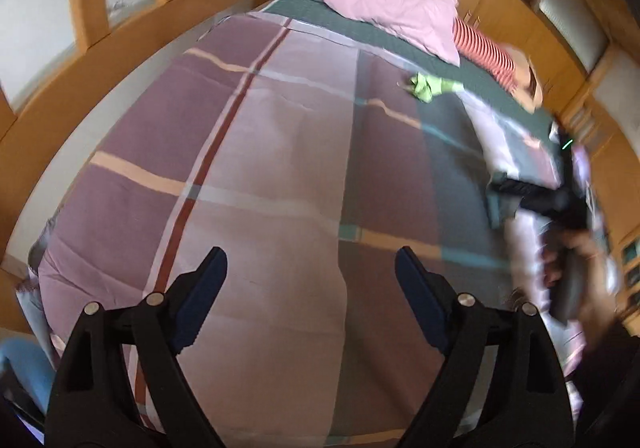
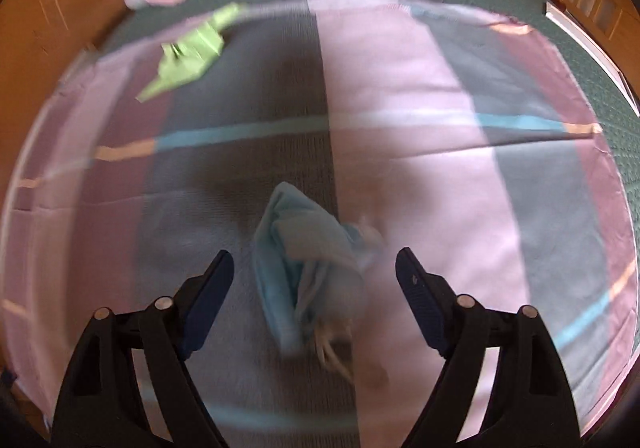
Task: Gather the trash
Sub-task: 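Grasp the blue face mask with the right tool and lower it onto the sheet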
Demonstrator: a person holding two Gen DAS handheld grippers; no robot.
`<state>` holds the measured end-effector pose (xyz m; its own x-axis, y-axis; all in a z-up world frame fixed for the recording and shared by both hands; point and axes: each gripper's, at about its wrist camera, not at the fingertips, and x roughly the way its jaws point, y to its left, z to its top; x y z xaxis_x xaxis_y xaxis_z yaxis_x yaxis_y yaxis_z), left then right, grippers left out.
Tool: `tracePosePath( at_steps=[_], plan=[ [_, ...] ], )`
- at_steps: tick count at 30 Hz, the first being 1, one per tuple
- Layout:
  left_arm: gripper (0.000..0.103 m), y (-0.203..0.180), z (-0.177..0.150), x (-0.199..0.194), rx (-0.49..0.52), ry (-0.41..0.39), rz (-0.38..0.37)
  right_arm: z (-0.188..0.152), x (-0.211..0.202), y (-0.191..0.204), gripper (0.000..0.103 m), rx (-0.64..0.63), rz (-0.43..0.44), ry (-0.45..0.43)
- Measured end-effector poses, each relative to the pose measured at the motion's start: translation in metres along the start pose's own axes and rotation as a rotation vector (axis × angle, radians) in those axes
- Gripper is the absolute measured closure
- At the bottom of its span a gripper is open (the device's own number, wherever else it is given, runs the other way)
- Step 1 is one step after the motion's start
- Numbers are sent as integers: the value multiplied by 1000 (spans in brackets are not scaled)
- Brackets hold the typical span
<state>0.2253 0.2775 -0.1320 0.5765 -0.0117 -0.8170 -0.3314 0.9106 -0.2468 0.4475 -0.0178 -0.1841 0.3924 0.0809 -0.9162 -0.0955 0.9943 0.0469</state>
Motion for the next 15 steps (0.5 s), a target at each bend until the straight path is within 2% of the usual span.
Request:
tracePosePath(
  at_steps=[1, 2, 3, 6, 7, 8, 10, 11, 12, 15],
  plan=[
    [17, 7, 2, -4, -13, -12, 29, 0, 8, 5, 68, -14, 14, 23],
    [17, 9, 0, -8, -21, -18, 50, -1, 9, 9, 71, -21, 16, 39],
    [17, 15, 0, -10, -41, -18, 72, -3, 4, 16, 82, -31, 33, 36],
    [17, 25, -1, -16, -95, -17, 79, -22, -16, 62, 84, -121, 340, 126],
    [17, 28, -1, -19, -106, -21, 90, -30, -24, 78, 84, -168, 393, 144],
    [17, 32, -1, -22, -117, -30, 104, -39, -32, 95, 84, -219, 465, 171],
    [17, 38, -1, -24, -136, -35, 114, -60, -46, 133, 64, -331, 630, 263],
    [17, 42, -1, -23, -148, -33, 115, -65, -53, 147, 45, -383, 646, 270],
    [17, 43, 0, -22, -156, -31, 119, -65, -59, 153, 31, -410, 634, 241],
    [16, 46, -2, -14, -171, -3, 138, -36, -66, 156, 28, -419, 577, 101]
  ],
)
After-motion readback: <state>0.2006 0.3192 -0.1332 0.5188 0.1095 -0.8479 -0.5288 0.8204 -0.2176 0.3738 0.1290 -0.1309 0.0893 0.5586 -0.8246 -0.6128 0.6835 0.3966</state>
